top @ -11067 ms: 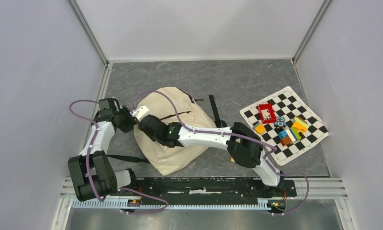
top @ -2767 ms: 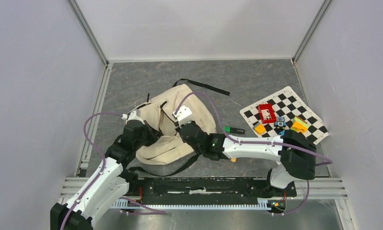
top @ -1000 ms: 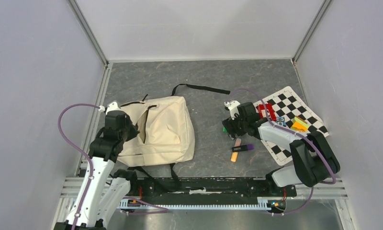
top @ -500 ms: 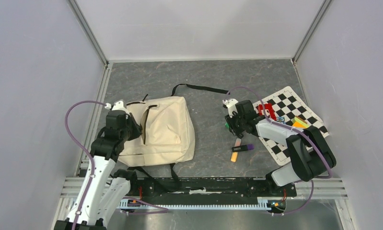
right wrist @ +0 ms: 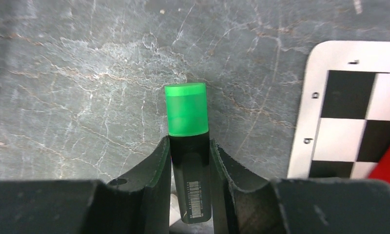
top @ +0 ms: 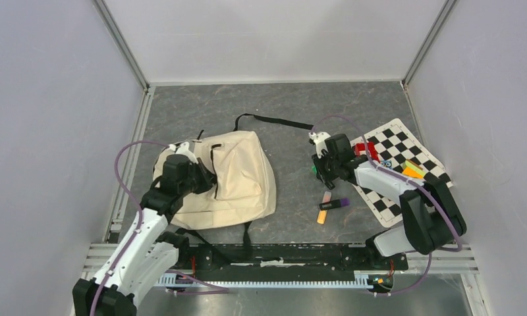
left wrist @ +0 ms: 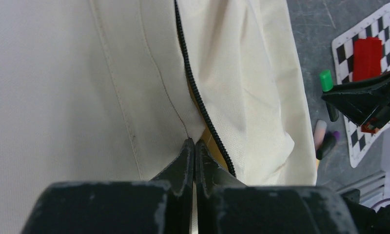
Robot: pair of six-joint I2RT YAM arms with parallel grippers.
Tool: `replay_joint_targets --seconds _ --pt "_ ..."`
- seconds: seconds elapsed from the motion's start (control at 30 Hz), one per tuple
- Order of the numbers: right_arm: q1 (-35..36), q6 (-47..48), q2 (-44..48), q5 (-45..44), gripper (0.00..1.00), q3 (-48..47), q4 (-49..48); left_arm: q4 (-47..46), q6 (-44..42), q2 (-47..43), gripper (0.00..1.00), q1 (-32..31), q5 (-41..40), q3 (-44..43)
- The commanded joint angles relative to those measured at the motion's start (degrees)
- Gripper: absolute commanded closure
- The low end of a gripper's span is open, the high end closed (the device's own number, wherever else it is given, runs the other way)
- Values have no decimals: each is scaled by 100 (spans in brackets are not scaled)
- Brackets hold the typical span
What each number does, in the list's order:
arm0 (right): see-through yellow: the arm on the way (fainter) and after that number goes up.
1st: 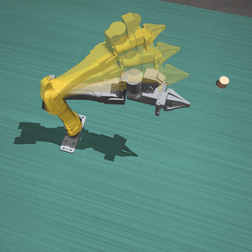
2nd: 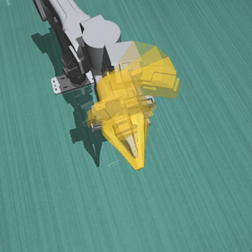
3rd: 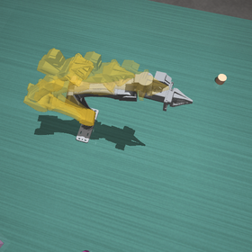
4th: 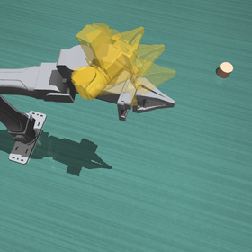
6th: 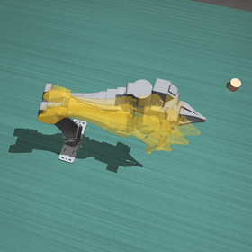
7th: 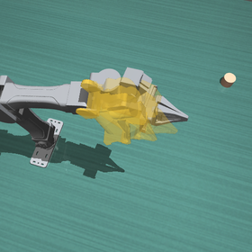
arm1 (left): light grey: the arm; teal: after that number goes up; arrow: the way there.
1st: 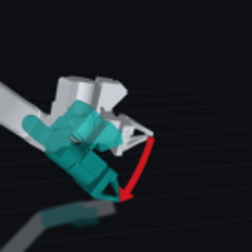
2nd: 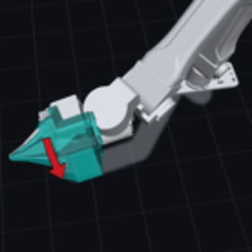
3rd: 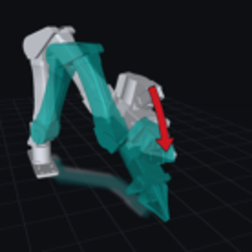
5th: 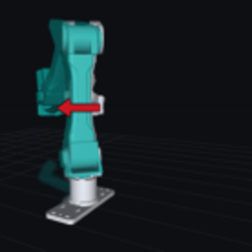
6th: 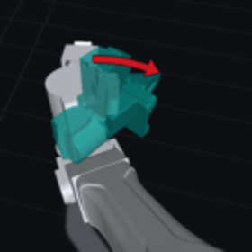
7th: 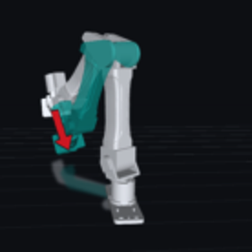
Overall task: Pack the student bag
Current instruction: Pick up the stationery from the center of the board.
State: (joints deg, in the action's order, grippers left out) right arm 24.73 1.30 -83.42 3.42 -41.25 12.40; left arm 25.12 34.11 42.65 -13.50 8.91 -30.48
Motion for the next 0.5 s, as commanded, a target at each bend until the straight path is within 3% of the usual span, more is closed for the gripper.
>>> replay_joint_targets --seconds 0.0,0.2,0.47 --pt "-4 -121 596 -140 100 -448 213 -1396 977 128 98 -791 -127 66" --pt "52 -594 1186 -133 100 -717 467 -2083 1487 392 98 -1554 -838 195" --pt "976 -1352 1600 -283 100 -1293 482 -962 2400 -689 98 -1568 -2096 868"
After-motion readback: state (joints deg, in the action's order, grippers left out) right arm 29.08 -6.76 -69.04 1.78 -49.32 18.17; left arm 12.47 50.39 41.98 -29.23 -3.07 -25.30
